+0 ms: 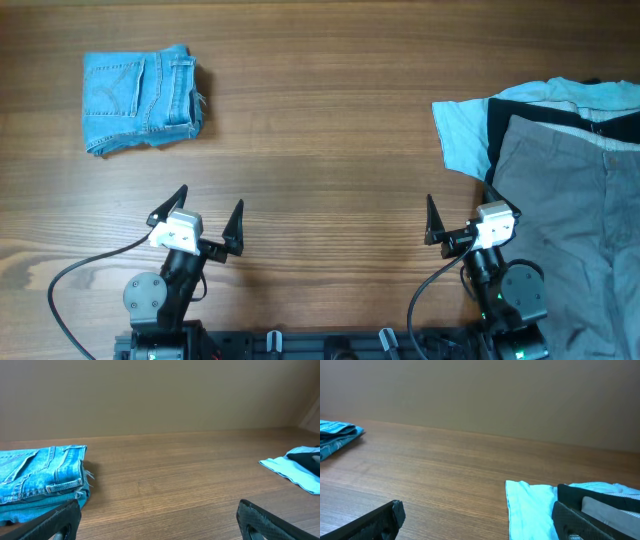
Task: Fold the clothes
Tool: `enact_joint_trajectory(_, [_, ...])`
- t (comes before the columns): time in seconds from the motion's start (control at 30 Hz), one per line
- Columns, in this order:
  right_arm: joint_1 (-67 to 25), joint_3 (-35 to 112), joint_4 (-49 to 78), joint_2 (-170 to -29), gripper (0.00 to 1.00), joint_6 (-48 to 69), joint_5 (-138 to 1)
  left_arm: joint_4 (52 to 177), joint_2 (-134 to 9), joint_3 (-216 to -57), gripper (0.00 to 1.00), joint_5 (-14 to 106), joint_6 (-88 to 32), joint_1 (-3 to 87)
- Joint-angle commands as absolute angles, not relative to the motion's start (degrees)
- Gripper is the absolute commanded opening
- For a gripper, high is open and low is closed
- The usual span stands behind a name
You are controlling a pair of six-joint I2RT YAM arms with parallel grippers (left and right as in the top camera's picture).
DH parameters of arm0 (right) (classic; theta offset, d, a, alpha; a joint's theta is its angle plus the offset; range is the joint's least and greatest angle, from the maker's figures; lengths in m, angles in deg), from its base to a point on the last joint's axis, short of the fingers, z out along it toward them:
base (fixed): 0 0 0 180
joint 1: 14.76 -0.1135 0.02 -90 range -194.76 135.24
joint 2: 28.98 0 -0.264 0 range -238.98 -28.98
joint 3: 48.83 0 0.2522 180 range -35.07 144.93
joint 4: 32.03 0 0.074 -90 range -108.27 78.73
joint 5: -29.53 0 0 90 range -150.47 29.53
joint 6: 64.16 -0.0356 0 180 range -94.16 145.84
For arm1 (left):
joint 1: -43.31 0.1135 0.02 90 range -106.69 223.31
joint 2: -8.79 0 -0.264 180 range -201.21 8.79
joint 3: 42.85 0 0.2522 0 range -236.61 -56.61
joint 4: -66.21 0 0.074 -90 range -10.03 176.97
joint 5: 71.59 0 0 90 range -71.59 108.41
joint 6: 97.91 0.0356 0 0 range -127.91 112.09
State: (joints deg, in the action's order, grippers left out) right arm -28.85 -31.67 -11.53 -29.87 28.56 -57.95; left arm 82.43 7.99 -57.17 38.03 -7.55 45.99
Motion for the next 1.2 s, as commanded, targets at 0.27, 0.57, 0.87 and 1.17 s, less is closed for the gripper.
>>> enact_joint_trajectory(0.27, [-28.56, -31.78, -11.79, -29.41, 1.0, 28.82, -58.89, 82.54, 8.25, -56.95, 1.0, 38.75, -7.24, 45.66])
enact_joint_trajectory(0.57, [-28.56, -31.78, -11.83, -29.41, 1.0, 28.89, -58.85, 82.54, 8.25, -56.95, 1.0, 38.75, -7.24, 45.66])
enact_joint_trajectory(0.87, [-28.56, -31.78, -13.41, -29.41, 1.0, 26.92, -63.94, 79.15, 8.25, -56.95, 1.0, 42.73, -7.26, 45.66])
enact_joint_trajectory(1.17, [-28.56, -21.09, -13.8, -29.93, 1.0, 18.44, -72.48, 78.17, 7.38, -67.84, 1.0, 44.94, -8.77, 45.68])
